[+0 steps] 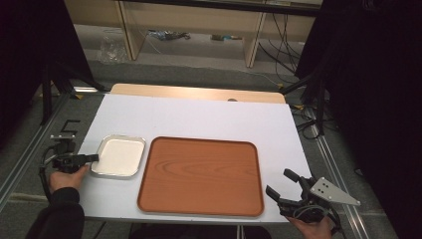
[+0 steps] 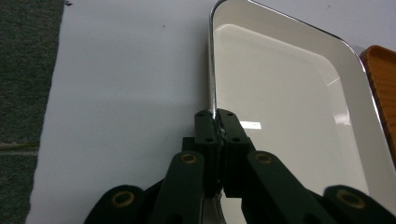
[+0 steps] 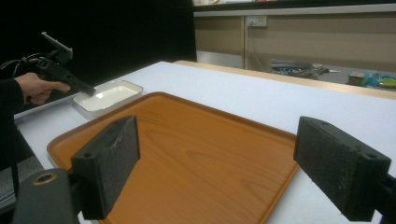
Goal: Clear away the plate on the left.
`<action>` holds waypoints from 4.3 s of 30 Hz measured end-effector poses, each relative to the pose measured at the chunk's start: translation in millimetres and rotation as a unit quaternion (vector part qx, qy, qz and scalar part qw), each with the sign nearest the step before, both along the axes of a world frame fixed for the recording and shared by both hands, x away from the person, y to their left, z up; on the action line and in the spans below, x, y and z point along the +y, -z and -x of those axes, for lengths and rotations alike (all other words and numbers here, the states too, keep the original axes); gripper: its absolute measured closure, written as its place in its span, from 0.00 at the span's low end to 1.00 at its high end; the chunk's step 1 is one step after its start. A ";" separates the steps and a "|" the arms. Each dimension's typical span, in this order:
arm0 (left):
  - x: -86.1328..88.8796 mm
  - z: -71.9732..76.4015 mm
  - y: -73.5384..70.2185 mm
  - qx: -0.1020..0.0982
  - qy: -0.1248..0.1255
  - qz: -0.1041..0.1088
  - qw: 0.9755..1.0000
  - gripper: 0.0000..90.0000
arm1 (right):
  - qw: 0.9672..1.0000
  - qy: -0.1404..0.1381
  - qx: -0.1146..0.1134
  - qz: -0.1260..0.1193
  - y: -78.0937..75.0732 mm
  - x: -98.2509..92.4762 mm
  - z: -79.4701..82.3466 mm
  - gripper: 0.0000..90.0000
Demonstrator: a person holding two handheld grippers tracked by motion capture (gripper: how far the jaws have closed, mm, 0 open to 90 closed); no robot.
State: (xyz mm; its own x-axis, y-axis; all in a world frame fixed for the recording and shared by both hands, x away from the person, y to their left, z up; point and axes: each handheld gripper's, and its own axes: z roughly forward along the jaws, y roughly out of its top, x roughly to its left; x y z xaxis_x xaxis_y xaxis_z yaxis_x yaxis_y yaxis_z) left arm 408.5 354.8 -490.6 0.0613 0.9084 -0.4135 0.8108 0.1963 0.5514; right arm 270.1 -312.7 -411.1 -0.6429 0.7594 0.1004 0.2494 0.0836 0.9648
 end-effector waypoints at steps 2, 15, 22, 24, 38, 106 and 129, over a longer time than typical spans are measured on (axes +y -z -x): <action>-2.2 0.3 -2.3 -0.010 0.003 -0.002 1.000 0.98 | 1.000 0.002 0.012 -0.005 -0.8 0.0 2.0 0.17; 1.3 6.0 -14.8 -0.053 -0.017 0.031 0.998 0.98 | 1.000 0.003 0.002 -0.003 -0.6 -2.1 0.6 0.17; -12.0 5.1 -22.0 -0.072 0.004 0.043 0.996 0.98 | 1.000 0.001 -0.006 -0.013 -0.2 -2.4 -0.5 0.17; -17.0 4.7 -24.5 -0.076 0.014 0.045 0.996 0.98 | 1.000 0.002 -0.002 0.000 -0.9 -4.2 -0.5 0.17; -72.8 0.9 -32.5 -0.072 0.095 0.057 0.991 0.98 | 1.000 0.002 -0.011 -0.008 -0.5 -4.0 -1.3 0.17; -224.6 20.6 -8.9 0.011 0.297 -0.010 0.955 0.83 | 1.000 0.005 -0.003 -0.020 0.9 -2.3 -3.3 0.17; -233.1 51.6 -15.4 0.033 0.348 -0.032 0.937 0.84 | 1.000 0.003 0.002 0.003 -0.5 -4.5 -3.7 0.17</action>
State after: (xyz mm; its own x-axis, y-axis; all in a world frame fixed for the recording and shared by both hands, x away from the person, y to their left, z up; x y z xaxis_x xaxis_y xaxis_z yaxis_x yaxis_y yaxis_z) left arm 356.8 121.8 -475.2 0.6234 0.6817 -0.3830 0.7630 -0.4236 0.4882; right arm 273.8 -317.2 -410.5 -0.6384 0.7635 0.0979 0.2537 0.0887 0.9632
